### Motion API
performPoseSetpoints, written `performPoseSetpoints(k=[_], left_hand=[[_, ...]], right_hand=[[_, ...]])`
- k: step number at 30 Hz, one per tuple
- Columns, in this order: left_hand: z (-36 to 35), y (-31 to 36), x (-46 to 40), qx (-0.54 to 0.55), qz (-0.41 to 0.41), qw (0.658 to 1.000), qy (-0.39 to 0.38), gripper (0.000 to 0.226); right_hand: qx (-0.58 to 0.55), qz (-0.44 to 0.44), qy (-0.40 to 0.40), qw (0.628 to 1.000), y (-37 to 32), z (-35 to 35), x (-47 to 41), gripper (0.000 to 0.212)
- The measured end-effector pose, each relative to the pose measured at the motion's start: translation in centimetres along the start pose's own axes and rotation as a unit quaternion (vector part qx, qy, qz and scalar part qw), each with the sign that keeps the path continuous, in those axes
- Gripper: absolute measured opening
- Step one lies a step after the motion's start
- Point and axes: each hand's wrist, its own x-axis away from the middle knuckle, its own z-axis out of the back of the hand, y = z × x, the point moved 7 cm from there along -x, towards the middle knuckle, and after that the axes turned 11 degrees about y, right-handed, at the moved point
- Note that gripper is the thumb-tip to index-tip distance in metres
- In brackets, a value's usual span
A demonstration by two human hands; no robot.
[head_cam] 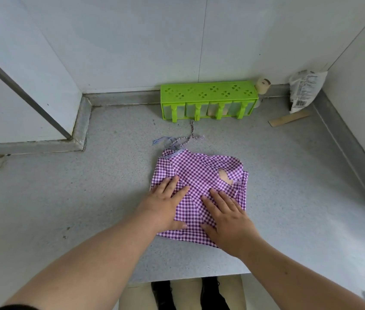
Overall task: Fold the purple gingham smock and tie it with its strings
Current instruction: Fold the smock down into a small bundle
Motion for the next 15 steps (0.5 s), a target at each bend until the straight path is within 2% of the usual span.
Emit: performPoseSetpoints(k=[5, 8, 10, 12, 15], left_hand=[[-1.8, -0.6, -0.2, 0.01, -0.001, 1.0, -0.015, 0.125], [-2.1, -0.7, -0.4, 0.03, -0.004, 0.999, -0.014, 0.124], [-2.2, -0.8, -0.4, 0.042, -0.006, 0.999, -0.007, 0.124], [-2.3, -0.8, -0.4, 0.053, -0.005, 0.999, -0.003, 0.125], [-2.3, -1.0, -0.4, 0.059, -0.005, 0.998, 0.008, 0.124]], right_hand=[[0.004, -0.007, 0.002, 1.0, 0.5, 0.6, -0.4, 0.07], [-0.014, -0.017, 0.098, 0.995, 0.7, 4.4, -2.9, 0.06], [-0.018, -0.037, 0.131, 0.99, 1.6, 6.0, -5.3, 0.063], [-0.006, -0.064, 0.11, 0.992, 2.8, 6.5, -7.8, 0.063], [-0.006, -0.089, 0.076, 0.993, 4.0, 6.7, -10.1, 0.046]])
